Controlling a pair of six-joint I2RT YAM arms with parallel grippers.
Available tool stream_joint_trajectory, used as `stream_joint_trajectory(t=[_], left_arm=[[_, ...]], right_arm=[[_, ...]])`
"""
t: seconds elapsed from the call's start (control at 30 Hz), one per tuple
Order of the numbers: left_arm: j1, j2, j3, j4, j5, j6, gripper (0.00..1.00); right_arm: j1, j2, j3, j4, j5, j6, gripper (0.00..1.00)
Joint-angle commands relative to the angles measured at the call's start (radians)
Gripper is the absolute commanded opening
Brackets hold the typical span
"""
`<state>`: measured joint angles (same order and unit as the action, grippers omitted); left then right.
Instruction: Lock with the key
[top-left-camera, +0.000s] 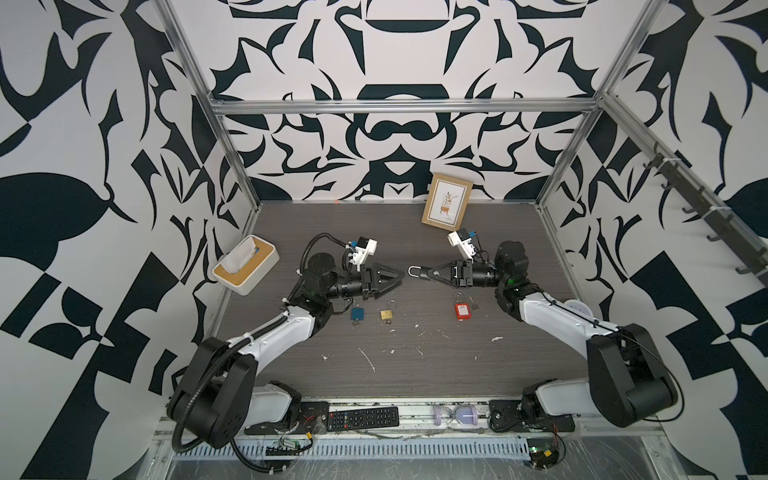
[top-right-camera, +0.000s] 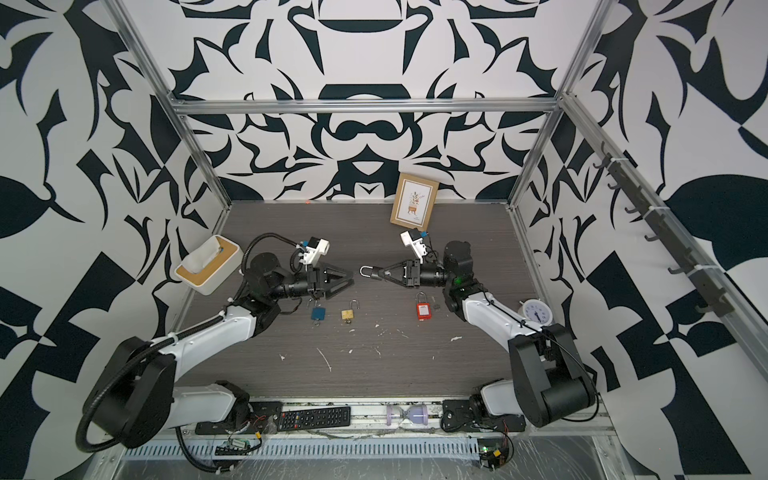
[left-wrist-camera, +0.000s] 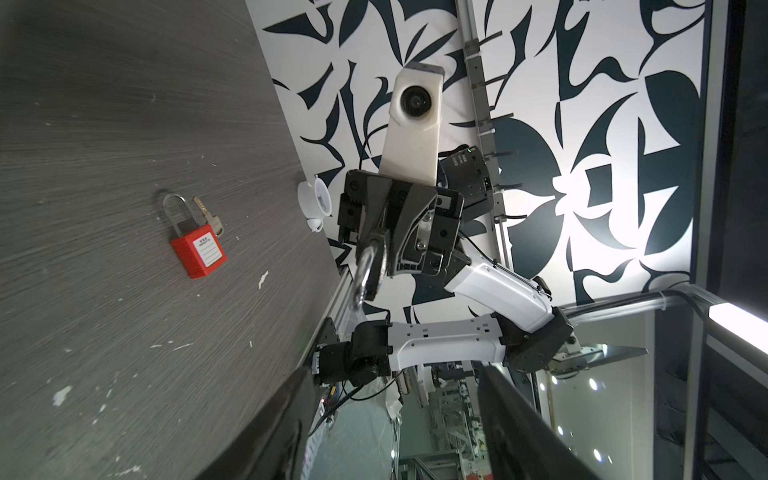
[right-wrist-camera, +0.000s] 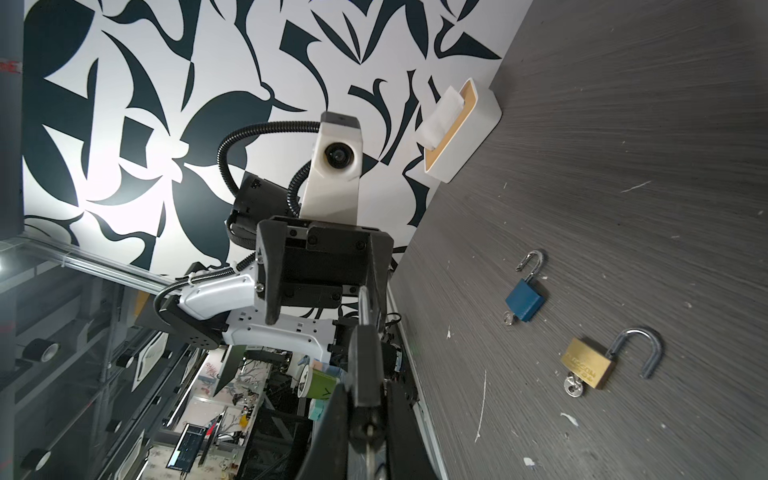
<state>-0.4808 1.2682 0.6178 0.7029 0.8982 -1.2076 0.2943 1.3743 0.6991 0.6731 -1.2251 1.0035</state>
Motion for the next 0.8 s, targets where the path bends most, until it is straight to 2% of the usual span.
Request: stream_joint_trajectory(t=[0.0,0.23,0.43,0.77], left_arm=[[0.004,-0.064,0.021,-0.255,-0.036,0.206,0.67],[0.004,-0.068,0.06,-0.354,-0.063,0.336,0.64],[0.004,-0.058,0.075,-0.361,-0.097,0.359,0.51],[-0.008,-0.007,0.12,-0.362,-0.117,0.369,0.42]], right_arm=[[0.001,-0.02,0.063,-0.025,-0.068,0.004,0.0],[0.009,0.018,0.073,-0.022,-0.102,0.034,0.0],[0.014,0.031,0.067,-0.012,-0.101,0.043,0.0],[0.022,0.047,0.056,-0.007,-0.113,0.03,0.0]])
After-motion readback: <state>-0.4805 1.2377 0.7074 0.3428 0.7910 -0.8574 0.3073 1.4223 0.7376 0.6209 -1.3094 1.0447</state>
